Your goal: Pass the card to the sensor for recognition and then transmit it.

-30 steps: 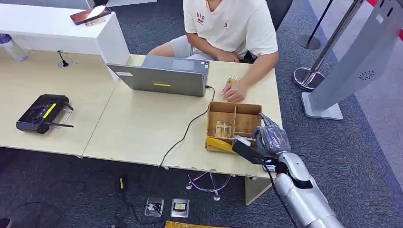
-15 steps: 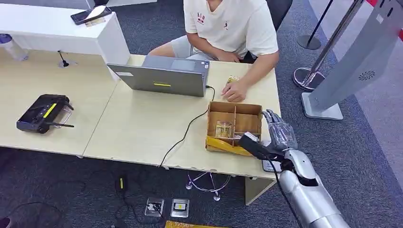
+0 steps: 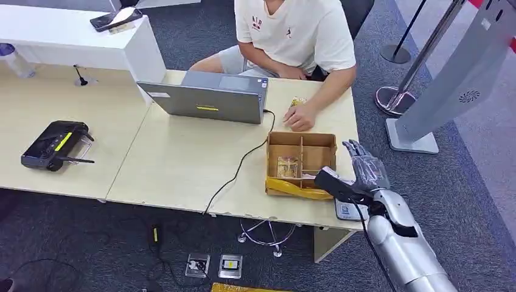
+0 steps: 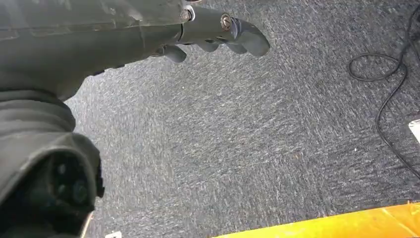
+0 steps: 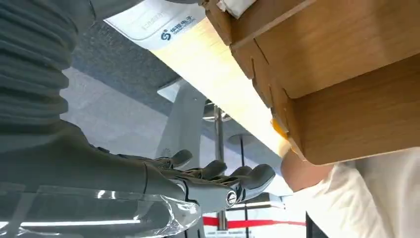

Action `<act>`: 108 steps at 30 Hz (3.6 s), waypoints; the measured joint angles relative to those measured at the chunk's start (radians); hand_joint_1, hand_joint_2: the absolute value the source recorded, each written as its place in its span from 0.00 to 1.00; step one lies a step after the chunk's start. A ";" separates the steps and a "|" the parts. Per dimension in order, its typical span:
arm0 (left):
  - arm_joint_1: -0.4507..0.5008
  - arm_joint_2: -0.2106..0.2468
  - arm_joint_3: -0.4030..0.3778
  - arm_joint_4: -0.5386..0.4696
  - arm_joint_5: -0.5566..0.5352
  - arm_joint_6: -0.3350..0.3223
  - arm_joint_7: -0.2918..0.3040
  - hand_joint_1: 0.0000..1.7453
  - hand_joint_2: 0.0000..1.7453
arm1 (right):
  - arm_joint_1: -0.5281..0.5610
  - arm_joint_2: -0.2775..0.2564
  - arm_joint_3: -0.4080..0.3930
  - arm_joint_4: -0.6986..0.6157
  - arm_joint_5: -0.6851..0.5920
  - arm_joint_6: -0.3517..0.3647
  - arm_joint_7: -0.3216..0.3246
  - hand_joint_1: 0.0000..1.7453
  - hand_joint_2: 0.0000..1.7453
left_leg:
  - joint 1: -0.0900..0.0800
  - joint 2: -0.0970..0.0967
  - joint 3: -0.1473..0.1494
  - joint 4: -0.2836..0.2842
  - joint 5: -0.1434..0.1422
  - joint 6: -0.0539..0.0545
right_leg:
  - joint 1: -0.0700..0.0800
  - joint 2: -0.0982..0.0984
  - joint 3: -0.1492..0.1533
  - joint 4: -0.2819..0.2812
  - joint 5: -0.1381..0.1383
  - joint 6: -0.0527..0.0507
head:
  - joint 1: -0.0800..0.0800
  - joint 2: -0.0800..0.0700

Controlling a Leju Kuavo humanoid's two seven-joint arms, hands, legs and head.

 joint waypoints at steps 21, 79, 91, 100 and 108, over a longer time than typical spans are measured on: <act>0.000 0.000 -0.001 0.000 -0.009 -0.008 -0.014 0.00 0.00 | 0.038 0.018 0.018 -0.219 -0.097 0.211 -0.061 0.00 1.00 | 0.000 0.000 0.000 0.000 0.000 0.000 | 0.000 0.000 0.000 0.000 0.000 0.000 | 0.000 0.000; -0.001 -0.001 -0.023 0.000 -0.007 -0.003 -0.010 0.00 0.00 | 0.000 0.043 0.079 -0.116 -0.055 0.188 -0.106 0.00 1.00 | 0.000 0.000 -0.001 0.000 0.000 0.000 | 0.000 -0.001 0.000 0.000 0.000 0.000 | 0.000 0.000; -0.001 -0.001 -0.024 0.000 -0.007 -0.003 -0.010 0.00 0.00 | 0.000 0.043 0.079 -0.086 -0.052 0.177 -0.103 0.90 1.00 | 0.000 0.000 -0.001 0.000 0.000 0.000 | 0.000 0.000 0.000 0.000 0.000 0.000 | 0.000 0.000; -0.001 -0.001 -0.024 0.000 -0.006 -0.003 -0.010 0.00 0.00 | 0.000 0.043 0.079 -0.080 -0.053 0.179 -0.096 1.00 1.00 | 0.000 0.000 -0.001 0.000 0.000 0.000 | 0.000 0.000 -0.001 0.000 0.000 0.000 | 0.000 0.000; -0.001 -0.001 -0.024 0.000 -0.003 -0.001 -0.010 0.00 0.00 | -0.002 0.043 0.079 -0.079 -0.054 0.180 -0.095 0.94 1.00 | 0.000 0.000 -0.001 0.000 0.000 0.000 | 0.000 0.000 0.000 0.000 0.000 0.000 | 0.000 0.000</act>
